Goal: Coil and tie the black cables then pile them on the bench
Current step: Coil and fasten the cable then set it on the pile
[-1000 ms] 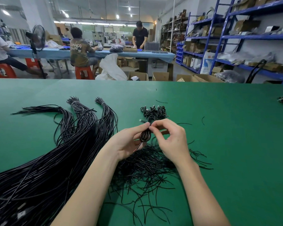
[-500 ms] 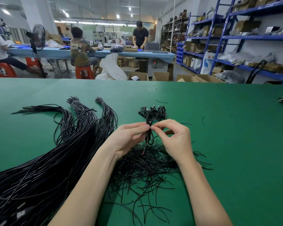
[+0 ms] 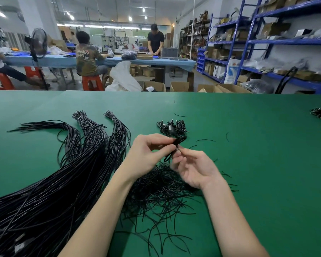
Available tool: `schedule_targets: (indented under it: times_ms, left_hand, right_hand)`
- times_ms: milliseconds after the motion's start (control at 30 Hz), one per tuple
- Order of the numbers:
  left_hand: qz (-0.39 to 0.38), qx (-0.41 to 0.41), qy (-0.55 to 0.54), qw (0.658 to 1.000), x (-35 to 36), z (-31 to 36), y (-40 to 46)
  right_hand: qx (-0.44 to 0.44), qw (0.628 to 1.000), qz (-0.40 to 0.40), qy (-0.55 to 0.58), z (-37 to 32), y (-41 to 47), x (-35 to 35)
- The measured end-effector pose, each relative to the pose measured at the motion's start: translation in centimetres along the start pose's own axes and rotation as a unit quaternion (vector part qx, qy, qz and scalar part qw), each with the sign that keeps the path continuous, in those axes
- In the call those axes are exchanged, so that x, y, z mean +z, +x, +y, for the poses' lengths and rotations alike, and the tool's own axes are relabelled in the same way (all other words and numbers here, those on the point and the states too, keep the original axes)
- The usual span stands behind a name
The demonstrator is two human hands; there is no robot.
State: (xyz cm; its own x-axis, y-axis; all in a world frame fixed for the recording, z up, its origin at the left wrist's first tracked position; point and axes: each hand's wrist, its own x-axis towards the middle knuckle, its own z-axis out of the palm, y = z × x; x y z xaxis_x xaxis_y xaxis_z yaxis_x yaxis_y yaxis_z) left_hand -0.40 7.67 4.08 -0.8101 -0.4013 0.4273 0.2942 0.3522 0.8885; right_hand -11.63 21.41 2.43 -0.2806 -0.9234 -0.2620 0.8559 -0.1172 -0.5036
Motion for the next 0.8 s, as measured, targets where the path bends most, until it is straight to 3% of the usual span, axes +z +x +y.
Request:
schedule_targets:
  times_ms: [33,100,233,300,433,533,600,667,733,800]
  left_hand:
    - [0.008,-0.018,-0.010,1.000,-0.1,-0.1,0.1]
    - [0.032,-0.075,-0.048,0.996,-0.3,-0.6,0.3]
    - [0.076,-0.185,-0.162,0.966,-0.8,-1.5,0.4]
    - [0.064,-0.212,-0.194,0.956,-0.9,-1.7,0.4]
    - [0.042,-0.239,-0.208,0.948,-1.1,-2.0,0.4]
    - [0.034,-0.237,-0.209,0.948,-1.1,-2.1,0.4]
    - [0.031,-0.216,-0.207,0.954,-1.0,-2.1,0.4]
    - [0.034,-0.194,-0.195,0.961,-0.8,-1.9,0.3]
    - [0.035,-0.171,-0.159,0.972,-0.5,-1.8,0.3]
    - [0.032,-0.149,-0.126,0.980,-0.3,-1.6,0.2]
  right_hand:
    - [-0.008,1.000,-0.005,0.002,0.2,0.1,0.1]
    - [-0.074,0.989,0.030,-0.127,0.1,0.3,0.3]
    - [-0.259,0.861,0.120,-0.422,-0.3,0.4,0.7]
    - [-0.314,0.804,0.127,-0.490,-0.5,0.2,0.9]
    - [-0.344,0.721,0.155,-0.582,-0.3,0.0,1.4]
    - [-0.377,0.688,0.178,-0.594,-0.1,0.0,1.4]
    - [-0.354,0.725,0.189,-0.560,-0.1,0.2,1.3]
    - [-0.264,0.833,0.178,-0.453,-0.1,0.3,1.3]
    - [-0.136,0.948,0.134,-0.257,-0.1,0.3,1.3]
    - [-0.053,0.988,0.097,-0.108,0.0,0.3,1.0]
